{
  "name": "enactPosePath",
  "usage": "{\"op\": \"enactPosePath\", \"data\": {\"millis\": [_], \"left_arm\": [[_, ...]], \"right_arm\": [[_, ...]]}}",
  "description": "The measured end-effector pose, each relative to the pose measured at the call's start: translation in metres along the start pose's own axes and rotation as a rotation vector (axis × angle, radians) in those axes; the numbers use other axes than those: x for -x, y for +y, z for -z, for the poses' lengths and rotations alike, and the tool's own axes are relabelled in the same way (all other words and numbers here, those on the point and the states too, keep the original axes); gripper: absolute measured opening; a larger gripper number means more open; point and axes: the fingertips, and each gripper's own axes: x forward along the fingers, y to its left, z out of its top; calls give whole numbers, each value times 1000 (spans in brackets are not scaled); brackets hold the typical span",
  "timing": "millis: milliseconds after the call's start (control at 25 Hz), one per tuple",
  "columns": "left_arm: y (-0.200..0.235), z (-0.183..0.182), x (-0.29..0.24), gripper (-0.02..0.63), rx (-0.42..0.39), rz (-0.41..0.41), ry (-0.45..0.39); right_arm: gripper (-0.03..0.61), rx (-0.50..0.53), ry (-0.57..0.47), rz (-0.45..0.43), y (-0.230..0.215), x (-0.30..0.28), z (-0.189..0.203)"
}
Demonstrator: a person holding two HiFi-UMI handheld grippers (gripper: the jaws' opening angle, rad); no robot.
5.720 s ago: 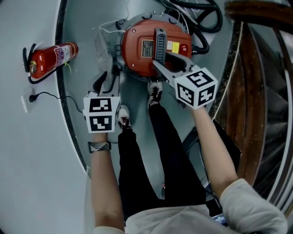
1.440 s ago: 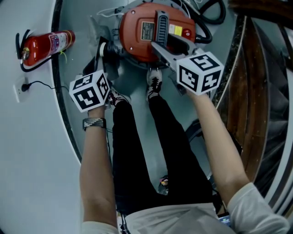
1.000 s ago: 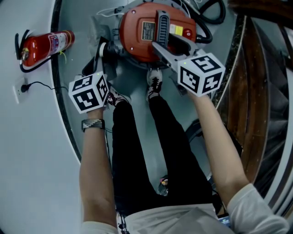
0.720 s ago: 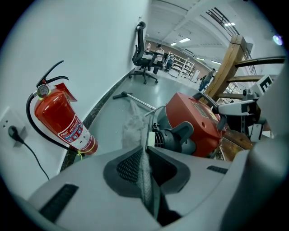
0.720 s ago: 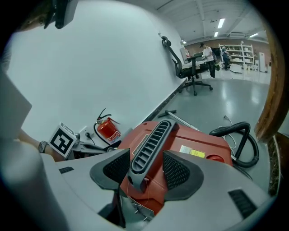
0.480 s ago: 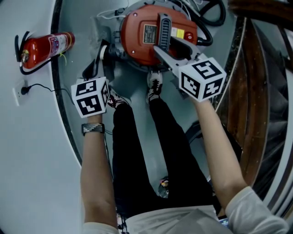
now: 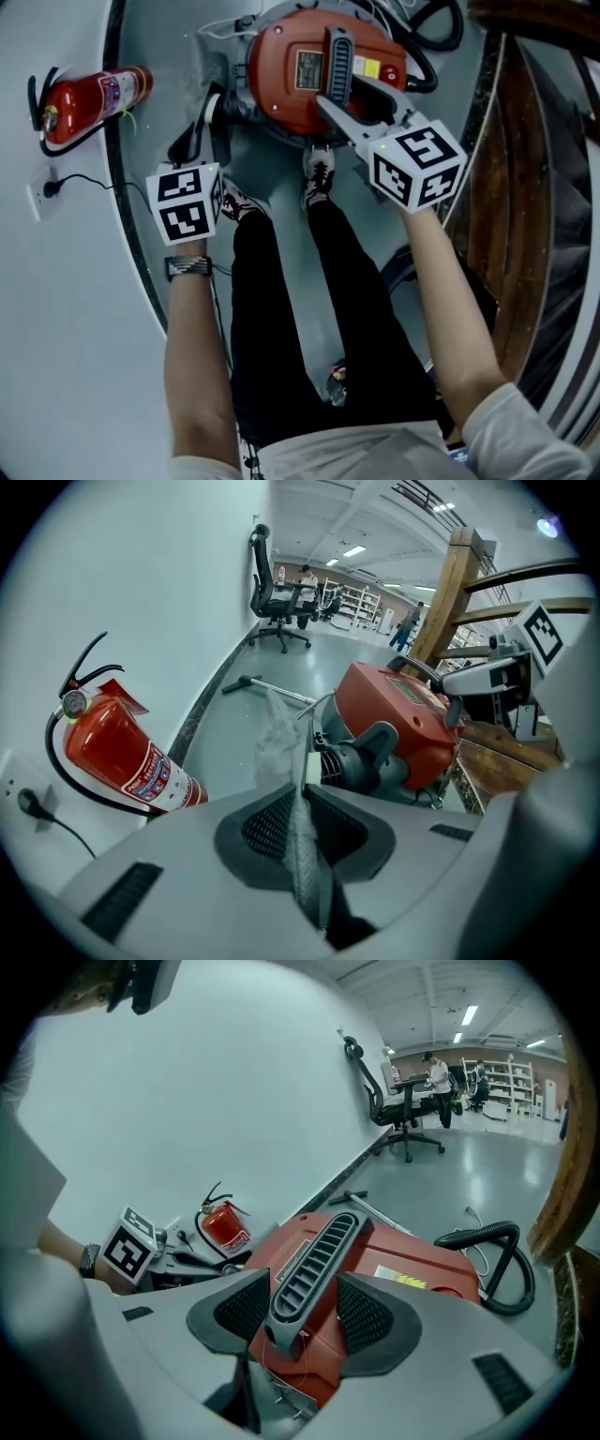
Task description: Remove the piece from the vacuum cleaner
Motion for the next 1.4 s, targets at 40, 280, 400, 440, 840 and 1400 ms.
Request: {"op": "enactPosePath", "data": {"millis": [40, 280, 400, 440, 840, 1400], "left_arm": [[0, 0, 0, 35, -4, 1, 1], [3, 1, 0, 35, -9, -1, 3], [4, 1, 0, 35, -19, -2, -3], [4, 1, 0, 35, -24, 0, -3], [5, 0, 1, 35, 44, 15, -17], [9, 3, 3, 50, 168, -25, -11]], "right_arm": [[222, -9, -2, -1, 0, 0, 0], [222, -13, 4, -8, 0, 0, 0], [222, -10, 8, -11, 0, 0, 0], [222, -9, 9, -12, 0, 0, 0], [222, -8, 3, -2, 0, 0, 0], [221, -13, -31, 29, 1, 2, -1]]}}
